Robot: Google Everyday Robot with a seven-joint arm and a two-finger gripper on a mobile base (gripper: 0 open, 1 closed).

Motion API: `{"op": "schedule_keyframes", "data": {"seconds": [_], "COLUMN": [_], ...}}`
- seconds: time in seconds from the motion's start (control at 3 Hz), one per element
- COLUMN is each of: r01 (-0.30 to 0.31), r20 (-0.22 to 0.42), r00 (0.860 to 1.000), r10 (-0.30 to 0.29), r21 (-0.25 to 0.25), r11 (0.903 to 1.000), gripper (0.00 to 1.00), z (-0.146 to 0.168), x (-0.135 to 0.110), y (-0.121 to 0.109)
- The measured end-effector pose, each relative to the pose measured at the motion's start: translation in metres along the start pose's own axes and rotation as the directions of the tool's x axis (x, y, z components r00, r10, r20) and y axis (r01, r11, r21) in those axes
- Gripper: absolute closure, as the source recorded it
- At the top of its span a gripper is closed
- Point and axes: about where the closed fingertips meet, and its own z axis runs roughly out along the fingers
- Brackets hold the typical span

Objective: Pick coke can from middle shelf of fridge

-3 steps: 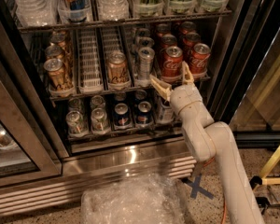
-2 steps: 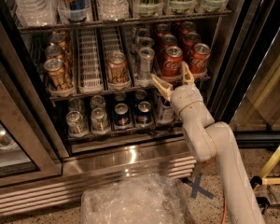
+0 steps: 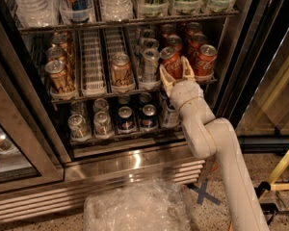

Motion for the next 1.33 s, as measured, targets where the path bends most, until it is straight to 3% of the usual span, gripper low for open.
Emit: {"op": "schedule_keyframes", "data": {"seconds": [0.33,0.67,1.33], "r01": [-0.003,-0.003,-0.01], "r20": [-0.004,-0.006,-0.012], "r00": [1.0,1.0,1.0], "r10": [0.003,0.003,0.011], "r21": [0.025,0.041,0.014], "r11": [0.9997,0.9992,0.9998], "gripper": [0.55,0.54,0.2], "z": [0.0072,0.0112,0.0093], "x": [-0.0009,-0.0014,0.0038], "y": [-0.0023,-0.0038,-0.0045]}}
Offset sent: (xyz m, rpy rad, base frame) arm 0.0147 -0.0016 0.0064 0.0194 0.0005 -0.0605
